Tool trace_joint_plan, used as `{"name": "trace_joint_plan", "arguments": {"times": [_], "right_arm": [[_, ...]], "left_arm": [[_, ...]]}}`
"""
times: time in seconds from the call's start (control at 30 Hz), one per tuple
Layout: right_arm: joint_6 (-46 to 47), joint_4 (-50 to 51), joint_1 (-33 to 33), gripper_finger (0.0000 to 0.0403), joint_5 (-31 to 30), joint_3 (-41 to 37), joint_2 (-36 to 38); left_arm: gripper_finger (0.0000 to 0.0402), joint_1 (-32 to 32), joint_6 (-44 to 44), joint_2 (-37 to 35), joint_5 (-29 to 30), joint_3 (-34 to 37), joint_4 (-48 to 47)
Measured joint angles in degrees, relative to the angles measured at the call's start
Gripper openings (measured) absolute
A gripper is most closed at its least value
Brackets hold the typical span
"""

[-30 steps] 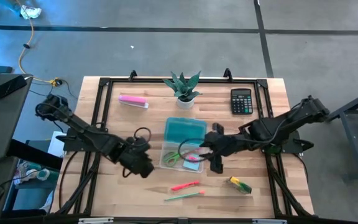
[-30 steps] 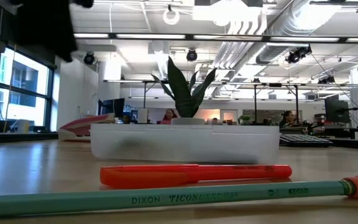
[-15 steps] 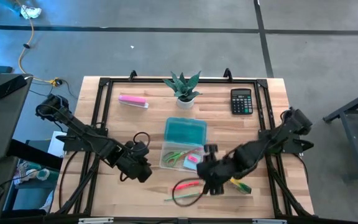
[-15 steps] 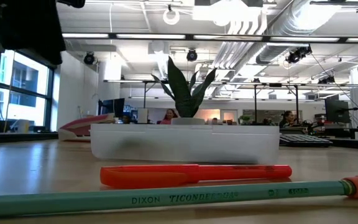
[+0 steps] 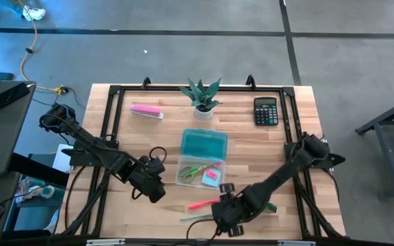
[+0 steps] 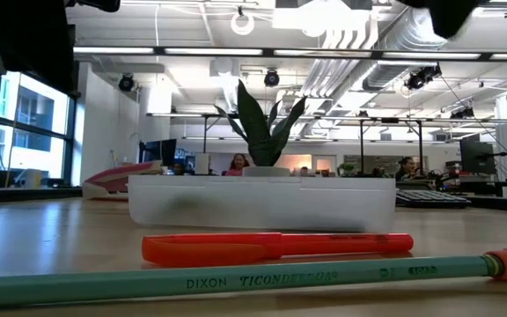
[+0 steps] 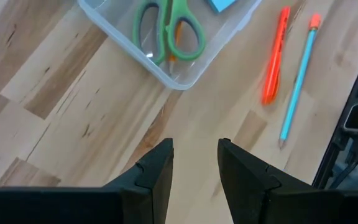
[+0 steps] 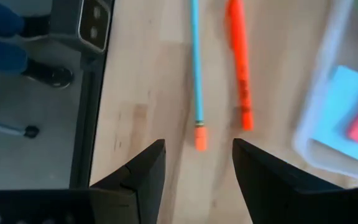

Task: Pack school essentials
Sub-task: Put the blue pencil into the blue supply box

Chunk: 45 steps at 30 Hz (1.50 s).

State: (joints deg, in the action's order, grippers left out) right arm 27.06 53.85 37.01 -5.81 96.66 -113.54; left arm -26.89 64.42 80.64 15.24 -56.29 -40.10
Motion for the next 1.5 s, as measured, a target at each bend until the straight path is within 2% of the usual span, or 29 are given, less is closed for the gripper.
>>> {"name": "trace_joint_plan", "arguments": {"times": [0.33,0.8,1.03,1.17,1.5], "right_arm": [[-0.43,-2.28,0.66,0.0177,0.4,-0.04,-6.82],[-0.06,-2.39,-0.96,0.0177,1.81,-0.04,-12.41],[-0.04,-2.45,-1.95,0.0174,5.62,0.16,-14.27],[-0.05,-2.39,-1.97,0.0153,5.78,0.17,-14.33],[0.51,-2.35,-1.92,0.006,6.06,0.13,-14.44]], "left_arm": [[0.0115,-0.23,-0.74,0.0,-1.64,0.0,0.36],[0.0115,-0.23,-0.61,0.0,-2.24,0.0,1.08],[0.0115,-0.23,-1.05,0.0,-2.25,0.0,1.06],[0.0115,-0.23,-1.31,0.0,-2.66,0.0,1.03],[0.0115,-0.18,-4.39,0.0,-3.29,0.0,0.88]]}}
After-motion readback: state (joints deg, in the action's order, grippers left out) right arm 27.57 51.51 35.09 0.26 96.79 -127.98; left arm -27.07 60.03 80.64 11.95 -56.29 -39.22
